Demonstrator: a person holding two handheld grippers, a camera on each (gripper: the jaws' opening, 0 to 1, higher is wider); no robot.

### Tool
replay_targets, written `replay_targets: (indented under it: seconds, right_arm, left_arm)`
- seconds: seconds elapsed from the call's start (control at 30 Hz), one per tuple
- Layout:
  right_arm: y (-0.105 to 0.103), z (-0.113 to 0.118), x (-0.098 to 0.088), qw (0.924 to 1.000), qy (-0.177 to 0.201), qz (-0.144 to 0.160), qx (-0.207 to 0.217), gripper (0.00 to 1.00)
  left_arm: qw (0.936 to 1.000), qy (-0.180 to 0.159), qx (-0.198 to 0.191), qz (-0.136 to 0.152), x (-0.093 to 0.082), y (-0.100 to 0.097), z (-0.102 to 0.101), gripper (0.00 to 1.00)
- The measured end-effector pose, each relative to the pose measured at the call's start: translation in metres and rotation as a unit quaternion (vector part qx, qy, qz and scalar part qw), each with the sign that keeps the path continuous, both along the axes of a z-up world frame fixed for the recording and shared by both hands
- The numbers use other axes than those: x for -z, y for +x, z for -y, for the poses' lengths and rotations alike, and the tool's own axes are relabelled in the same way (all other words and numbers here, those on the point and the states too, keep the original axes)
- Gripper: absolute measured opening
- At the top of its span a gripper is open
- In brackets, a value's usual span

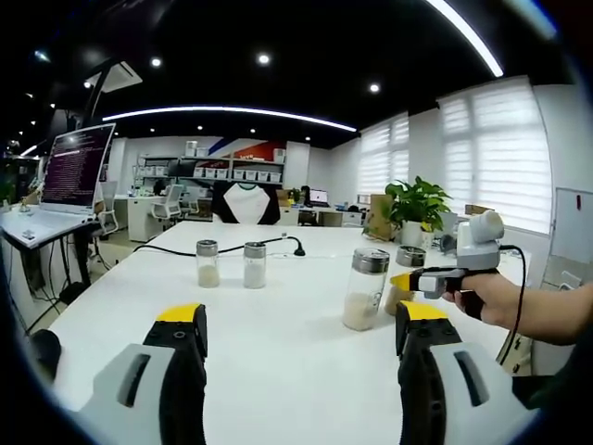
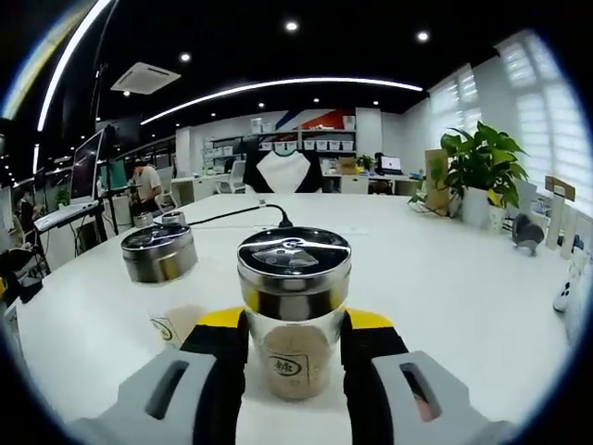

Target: Rotate the seasoning bottle until the label or dispensing opening points toward the visible target arrow and the bottle remains upright within the marked orientation range

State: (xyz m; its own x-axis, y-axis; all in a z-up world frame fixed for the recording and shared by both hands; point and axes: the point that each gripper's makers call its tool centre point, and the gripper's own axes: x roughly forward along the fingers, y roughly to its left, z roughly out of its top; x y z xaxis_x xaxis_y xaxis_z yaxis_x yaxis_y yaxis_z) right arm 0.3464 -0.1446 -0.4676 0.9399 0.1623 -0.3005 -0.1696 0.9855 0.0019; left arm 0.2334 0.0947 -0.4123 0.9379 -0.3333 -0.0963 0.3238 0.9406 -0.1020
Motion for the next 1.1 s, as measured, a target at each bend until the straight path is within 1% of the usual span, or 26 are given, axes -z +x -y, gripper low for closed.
replay_targets:
  seconds: [0.4, 0.9, 1.1]
  right_arm:
    - [-0.0009, 0.0000, 0.0003, 0.9999, -0.008, -0.002, -0.013, 0.38]
    - [-0.0013, -0.0002, 0.0010, 0.9984, -0.020, -0.002, -0.053, 0.37]
    - [-0.0010, -0.0006, 0.0012, 0.9982, -0.019, -0.006, -0.057, 0.37]
  left_arm:
    - [1.0000, 0.002, 0.003, -0.003, 0.0020, 0.0010, 0.0027, 0.88]
    - [1.0000, 0.001, 0.004, -0.001, 0.0006, 0.0002, 0.0028, 0.88]
    - [1.0000, 0.002, 0.004, 0.000, -0.0004, -0.0009, 0.0027, 0.88]
